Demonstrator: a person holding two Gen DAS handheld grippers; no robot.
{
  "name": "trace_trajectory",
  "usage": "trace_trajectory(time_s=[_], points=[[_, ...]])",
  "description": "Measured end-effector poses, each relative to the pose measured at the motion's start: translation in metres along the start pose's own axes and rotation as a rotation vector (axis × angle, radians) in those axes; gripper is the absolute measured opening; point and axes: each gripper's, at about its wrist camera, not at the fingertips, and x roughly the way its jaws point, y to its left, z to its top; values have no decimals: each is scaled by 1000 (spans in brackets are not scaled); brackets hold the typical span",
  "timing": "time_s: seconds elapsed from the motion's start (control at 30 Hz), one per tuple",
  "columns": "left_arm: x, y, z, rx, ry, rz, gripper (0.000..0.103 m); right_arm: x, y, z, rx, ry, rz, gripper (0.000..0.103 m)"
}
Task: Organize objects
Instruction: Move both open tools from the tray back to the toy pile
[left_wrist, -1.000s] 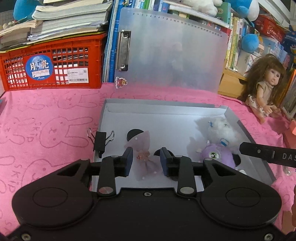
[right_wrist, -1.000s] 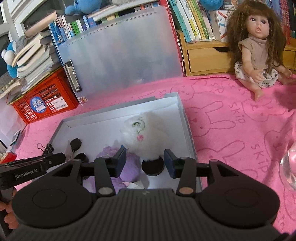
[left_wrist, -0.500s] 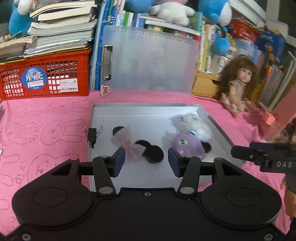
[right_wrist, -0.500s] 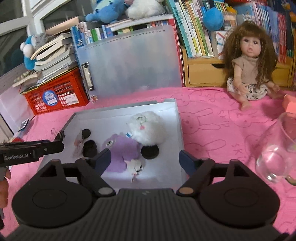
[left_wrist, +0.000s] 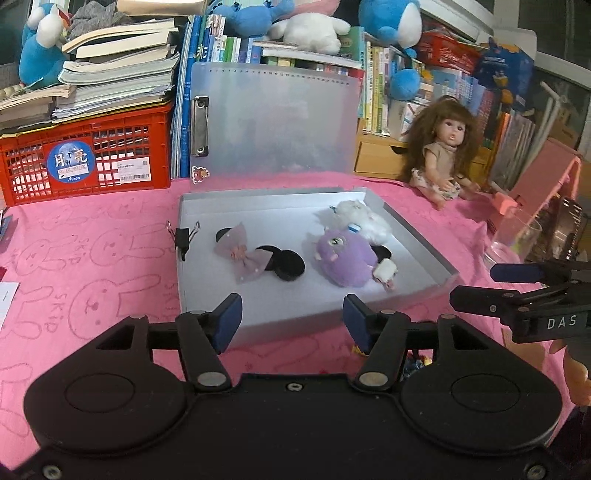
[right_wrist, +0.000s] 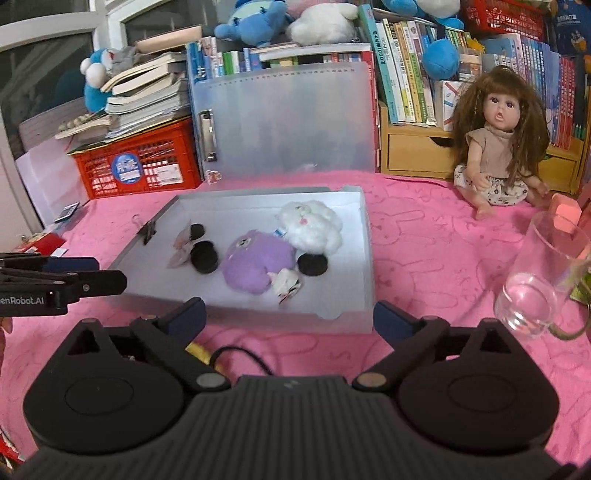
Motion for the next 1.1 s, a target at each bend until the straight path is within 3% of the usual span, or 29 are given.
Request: trace_trajectory(time_s=[0.43, 0.57, 0.73, 1.1], points=[[-36, -3, -38, 13, 15, 18, 64, -46, 18, -36, -34, -39, 100, 101], [-46, -5, -45, 1, 15, -9, 54, -61, 25, -46, -83, -48, 136, 101], [-49, -1, -56, -44, 22, -57, 54, -74, 37, -59, -112, -23, 203, 101], [-44, 6, -73, -97, 53, -28, 54, -68, 73, -91, -207, 28, 257, 97]])
